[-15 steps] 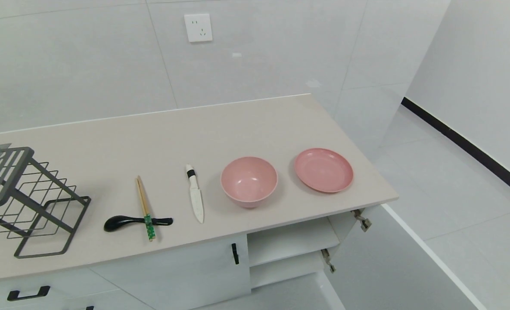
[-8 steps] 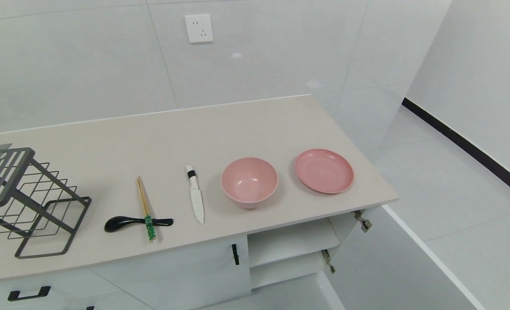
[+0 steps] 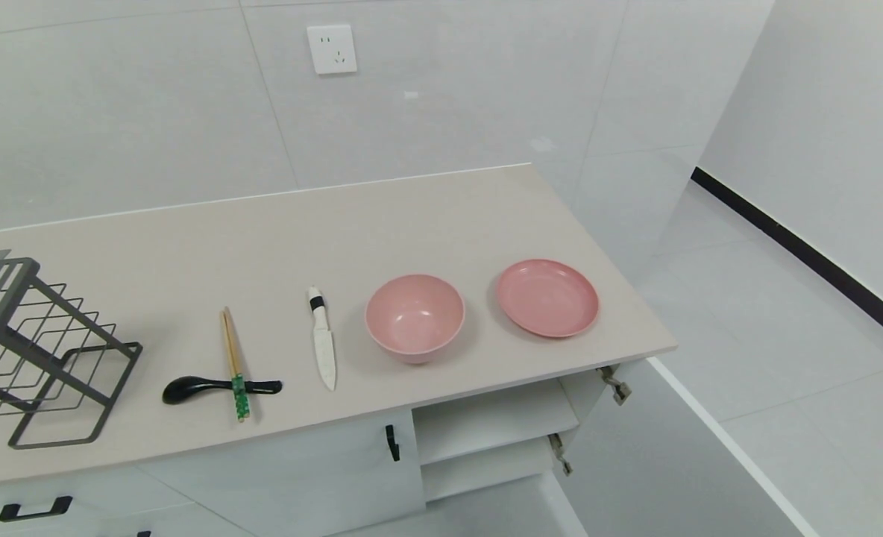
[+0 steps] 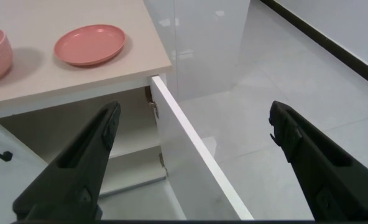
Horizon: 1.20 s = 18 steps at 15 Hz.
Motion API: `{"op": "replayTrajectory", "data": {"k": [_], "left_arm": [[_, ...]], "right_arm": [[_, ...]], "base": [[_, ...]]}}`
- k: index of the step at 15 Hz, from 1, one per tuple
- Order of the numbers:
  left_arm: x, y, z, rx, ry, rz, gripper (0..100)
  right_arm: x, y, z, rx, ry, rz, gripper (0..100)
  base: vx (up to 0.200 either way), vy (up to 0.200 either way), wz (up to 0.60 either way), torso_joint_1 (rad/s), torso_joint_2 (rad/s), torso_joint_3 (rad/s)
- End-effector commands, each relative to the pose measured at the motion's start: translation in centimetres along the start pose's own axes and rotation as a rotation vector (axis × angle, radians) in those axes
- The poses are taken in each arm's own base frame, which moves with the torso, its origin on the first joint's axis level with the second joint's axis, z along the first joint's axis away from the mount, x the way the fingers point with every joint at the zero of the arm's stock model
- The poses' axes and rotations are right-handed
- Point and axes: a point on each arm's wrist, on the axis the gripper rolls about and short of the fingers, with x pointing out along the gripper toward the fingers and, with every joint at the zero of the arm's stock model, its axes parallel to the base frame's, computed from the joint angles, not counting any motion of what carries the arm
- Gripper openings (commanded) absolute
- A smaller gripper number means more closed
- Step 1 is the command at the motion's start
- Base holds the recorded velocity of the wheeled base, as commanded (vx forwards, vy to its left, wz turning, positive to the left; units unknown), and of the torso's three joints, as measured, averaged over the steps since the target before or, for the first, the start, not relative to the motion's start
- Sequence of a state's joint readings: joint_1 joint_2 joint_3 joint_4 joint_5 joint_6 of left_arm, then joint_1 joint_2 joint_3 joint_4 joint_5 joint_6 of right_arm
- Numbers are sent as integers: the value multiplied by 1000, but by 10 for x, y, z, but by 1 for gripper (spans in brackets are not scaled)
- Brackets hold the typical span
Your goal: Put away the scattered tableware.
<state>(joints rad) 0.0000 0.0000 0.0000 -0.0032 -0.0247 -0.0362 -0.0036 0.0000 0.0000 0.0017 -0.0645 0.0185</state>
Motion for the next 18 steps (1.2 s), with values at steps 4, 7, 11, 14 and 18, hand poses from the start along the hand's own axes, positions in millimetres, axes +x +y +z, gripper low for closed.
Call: {"op": "replayTrajectory", "data": {"k": [4,7,11,14,18], "left_arm": [[0,0,0,-1,2,0,100],[0,0,0,-2,-1,0,100],[0,0,0,45,2,-11,100],[0,0,0,55,0,-14,100],[0,0,0,51,2,-12,100]], "right_arm": [[0,0,0,0,1,-1,100],[0,0,0,-2,0,-1,100],[0,0,0,-8,0,2,100],[0,0,0,-11,0,4,100],[0,0,0,-2,0,7,100]], "base": [[200,0,0,-5,-1,4],[67,0,0,4,2,-1],[0,0,0,0,0,0],[0,0,0,0,0,0],[0,0,0,0,0,0]]}}
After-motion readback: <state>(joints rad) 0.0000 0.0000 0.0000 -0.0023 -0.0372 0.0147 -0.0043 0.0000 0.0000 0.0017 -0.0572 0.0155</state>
